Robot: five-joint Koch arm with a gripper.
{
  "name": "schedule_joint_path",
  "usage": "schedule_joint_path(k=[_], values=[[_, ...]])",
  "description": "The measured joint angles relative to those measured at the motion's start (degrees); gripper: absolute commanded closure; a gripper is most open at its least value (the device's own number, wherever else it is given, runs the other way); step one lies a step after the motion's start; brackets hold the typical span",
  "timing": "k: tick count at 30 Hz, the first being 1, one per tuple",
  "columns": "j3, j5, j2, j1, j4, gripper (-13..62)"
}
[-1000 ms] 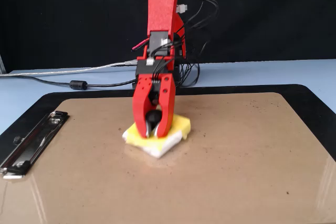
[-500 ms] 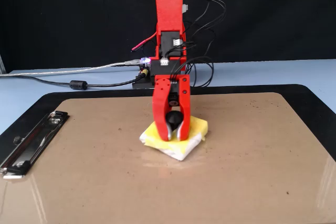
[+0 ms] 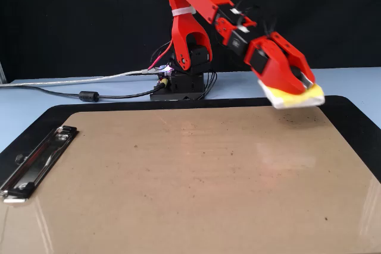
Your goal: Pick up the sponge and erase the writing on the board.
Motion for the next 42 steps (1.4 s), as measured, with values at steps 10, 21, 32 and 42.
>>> schedule_joint_path(k=[10,21,32,42], values=[[-0.5,-2.5,-9.2,-2.9,-2.9,50.3],[-1.8,-2.5,-1.4,-5.3,-2.2,20.4],[-23.5,2.5,11.7,3.1,52.8,17.1],[0.1,9.9,28.8,16.2,79.5,15.4]])
